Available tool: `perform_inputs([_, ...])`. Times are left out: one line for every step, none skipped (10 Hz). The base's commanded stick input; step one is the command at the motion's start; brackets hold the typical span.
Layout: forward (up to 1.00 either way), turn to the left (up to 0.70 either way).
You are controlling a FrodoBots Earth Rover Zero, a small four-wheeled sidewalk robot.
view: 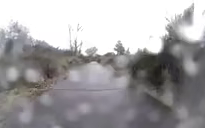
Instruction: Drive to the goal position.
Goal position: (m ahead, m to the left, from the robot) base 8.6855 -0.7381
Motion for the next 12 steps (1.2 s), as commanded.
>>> perform_inputs([1.0,0.0])
perform_inputs([1.0,0.0])
perform_inputs([1.0,0.0])
perform_inputs([1.0,0.0])
perform_inputs([1.0,0.0])
perform_inputs([1.0,0.0])
perform_inputs([1.0,0.0])
perform_inputs([1.0,0.0])
perform_inputs([1.0,0.0])
perform_inputs([1.0,0.0])
perform_inputs([1.0,0.0])
perform_inputs([1.0,0.0])
